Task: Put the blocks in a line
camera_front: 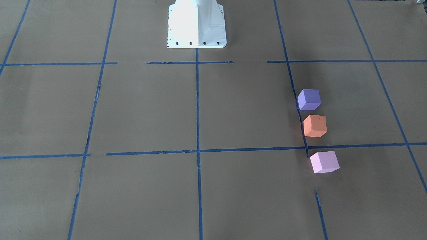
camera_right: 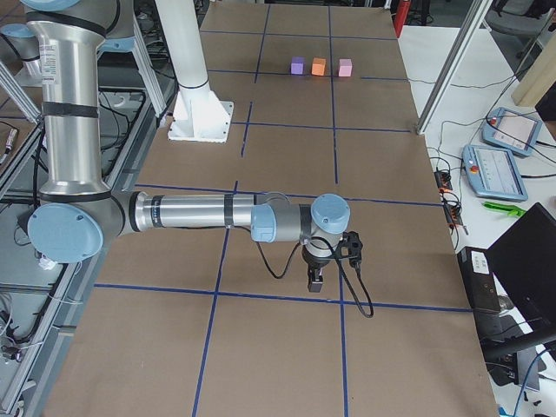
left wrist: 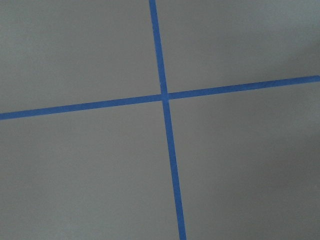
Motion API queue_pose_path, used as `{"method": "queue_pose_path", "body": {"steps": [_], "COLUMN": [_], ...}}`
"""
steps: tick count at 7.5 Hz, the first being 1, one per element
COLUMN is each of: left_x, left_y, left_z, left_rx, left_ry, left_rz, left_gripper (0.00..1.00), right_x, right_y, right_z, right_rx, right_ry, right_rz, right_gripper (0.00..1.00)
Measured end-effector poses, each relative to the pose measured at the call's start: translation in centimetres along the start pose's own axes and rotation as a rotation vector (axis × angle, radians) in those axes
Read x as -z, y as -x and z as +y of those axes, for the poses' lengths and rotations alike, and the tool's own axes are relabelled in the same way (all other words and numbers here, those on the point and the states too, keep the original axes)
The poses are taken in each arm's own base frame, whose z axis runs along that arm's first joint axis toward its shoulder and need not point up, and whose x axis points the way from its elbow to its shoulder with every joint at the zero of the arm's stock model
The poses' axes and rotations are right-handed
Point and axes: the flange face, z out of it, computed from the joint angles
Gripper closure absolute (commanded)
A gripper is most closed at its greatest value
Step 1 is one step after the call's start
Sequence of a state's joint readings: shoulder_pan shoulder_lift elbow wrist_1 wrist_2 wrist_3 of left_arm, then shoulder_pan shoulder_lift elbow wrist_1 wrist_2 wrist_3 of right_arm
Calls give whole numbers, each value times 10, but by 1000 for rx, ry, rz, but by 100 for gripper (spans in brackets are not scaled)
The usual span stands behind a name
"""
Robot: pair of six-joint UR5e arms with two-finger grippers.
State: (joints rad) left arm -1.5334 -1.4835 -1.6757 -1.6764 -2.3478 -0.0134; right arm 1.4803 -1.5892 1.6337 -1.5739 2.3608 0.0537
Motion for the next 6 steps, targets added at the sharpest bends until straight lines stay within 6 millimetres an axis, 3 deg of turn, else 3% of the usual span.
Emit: {"method": "queue_pose_path", "body": {"steps": [3,6], "left_x": [0,-12], "left_y": [5,18], "left_z": [0,3], "left_rx": [26,49], "left_ry": [8,36], "left_rz": [-7,-11], "left_gripper": [0,0], "right_x": [0,0], "right_y": [0,0], "right_z": [0,0], "right_rx": [-1,0], "right_ry": [0,0], "right_rz": [0,0], "right_gripper": [0,0]}}
